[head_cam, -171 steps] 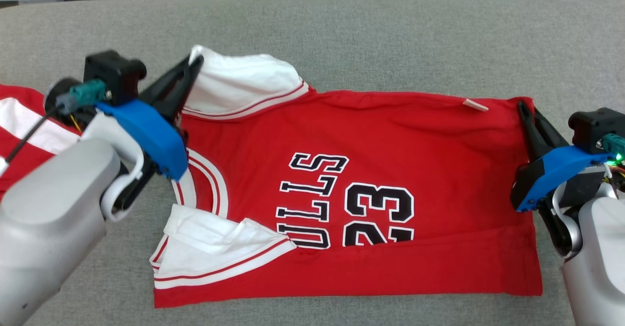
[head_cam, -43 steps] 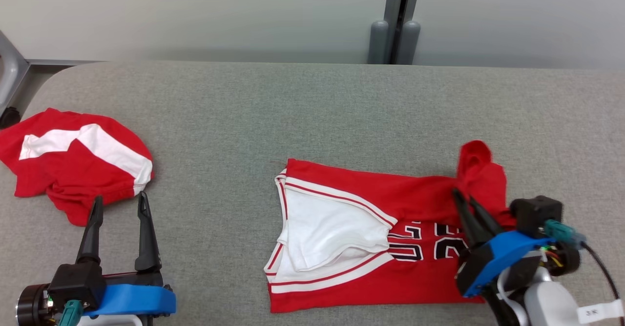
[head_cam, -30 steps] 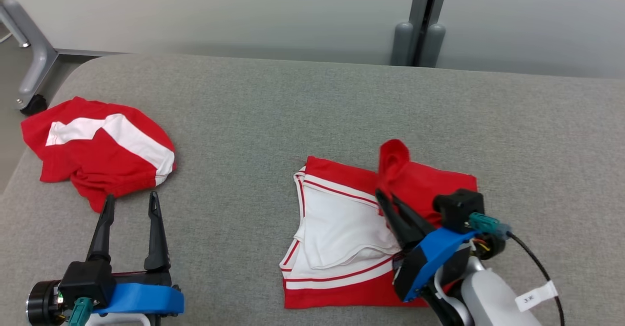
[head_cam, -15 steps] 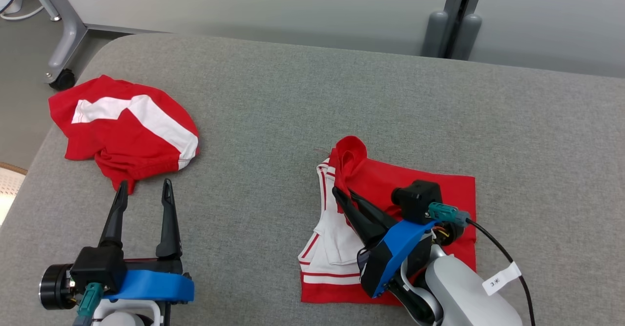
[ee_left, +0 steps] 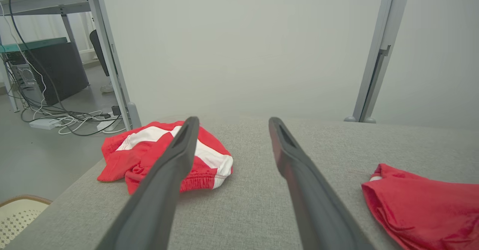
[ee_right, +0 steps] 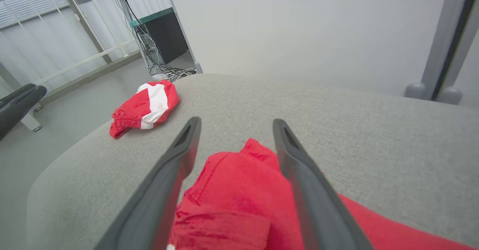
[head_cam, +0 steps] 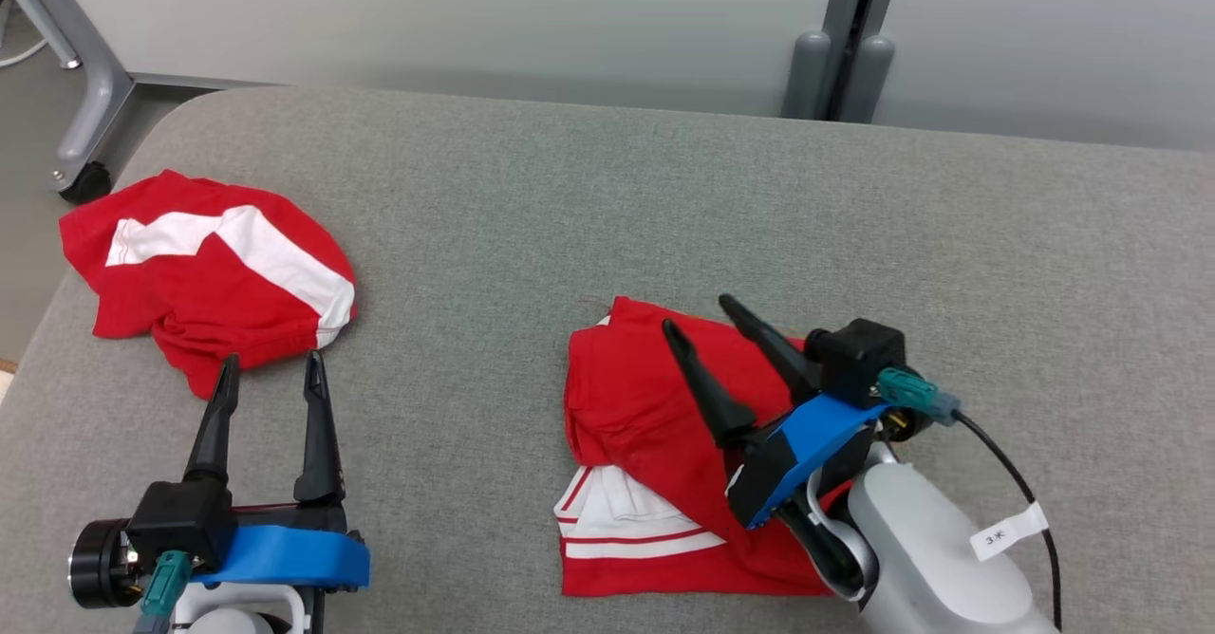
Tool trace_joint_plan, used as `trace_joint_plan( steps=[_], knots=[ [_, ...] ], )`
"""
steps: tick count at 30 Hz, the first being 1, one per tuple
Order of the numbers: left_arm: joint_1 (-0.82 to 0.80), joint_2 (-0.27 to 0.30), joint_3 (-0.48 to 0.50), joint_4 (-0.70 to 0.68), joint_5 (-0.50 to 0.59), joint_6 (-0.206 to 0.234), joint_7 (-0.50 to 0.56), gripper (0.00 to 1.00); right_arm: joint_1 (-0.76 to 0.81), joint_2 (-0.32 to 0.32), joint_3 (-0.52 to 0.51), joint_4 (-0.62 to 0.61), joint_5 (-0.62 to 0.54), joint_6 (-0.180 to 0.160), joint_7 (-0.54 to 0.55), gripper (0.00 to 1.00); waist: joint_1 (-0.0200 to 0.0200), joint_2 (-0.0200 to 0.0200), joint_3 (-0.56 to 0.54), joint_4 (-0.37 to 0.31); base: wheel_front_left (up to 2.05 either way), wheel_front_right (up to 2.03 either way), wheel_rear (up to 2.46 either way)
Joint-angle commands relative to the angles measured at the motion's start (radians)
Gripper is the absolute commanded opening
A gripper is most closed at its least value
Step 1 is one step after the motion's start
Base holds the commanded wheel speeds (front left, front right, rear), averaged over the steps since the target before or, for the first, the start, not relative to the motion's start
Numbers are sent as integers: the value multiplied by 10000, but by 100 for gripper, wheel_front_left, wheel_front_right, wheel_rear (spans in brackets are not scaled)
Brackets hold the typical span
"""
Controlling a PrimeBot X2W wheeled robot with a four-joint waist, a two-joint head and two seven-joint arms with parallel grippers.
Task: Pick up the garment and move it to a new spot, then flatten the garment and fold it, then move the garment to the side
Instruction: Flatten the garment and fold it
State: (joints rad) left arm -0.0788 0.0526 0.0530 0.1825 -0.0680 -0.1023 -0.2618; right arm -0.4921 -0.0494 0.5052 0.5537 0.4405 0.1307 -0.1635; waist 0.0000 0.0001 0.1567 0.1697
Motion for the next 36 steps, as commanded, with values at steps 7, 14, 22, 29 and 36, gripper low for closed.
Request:
trace_joint_plan(
  steps=[7,14,22,29,36],
  knots=[
    [126,-14,122,-99,75,9,-43,100,528,-453,-1615,-752,-1028,1,-276,100,0,-1,-281,-463,0,0,0],
    [307,-19,160,-187,135,-26,-43,100,1716,-750,-2656,-1584,-1386,1,152,100,0,-1,-364,-565,0,0,0],
    [301,-21,159,-224,174,-36,-43,100,2452,-535,-2556,-2240,-1419,1,756,100,0,-1,-334,-558,0,0,0],
    [184,-23,57,-165,159,-34,-43,100,2271,-375,-1902,-2004,-1156,1,1286,100,0,-1,-308,-351,0,0,0],
    [101,-26,-47,-85,62,-15,-43,100,2017,-271,-1334,-1087,-846,1,1438,100,0,-1,-241,0,0,0,0]
  ],
)
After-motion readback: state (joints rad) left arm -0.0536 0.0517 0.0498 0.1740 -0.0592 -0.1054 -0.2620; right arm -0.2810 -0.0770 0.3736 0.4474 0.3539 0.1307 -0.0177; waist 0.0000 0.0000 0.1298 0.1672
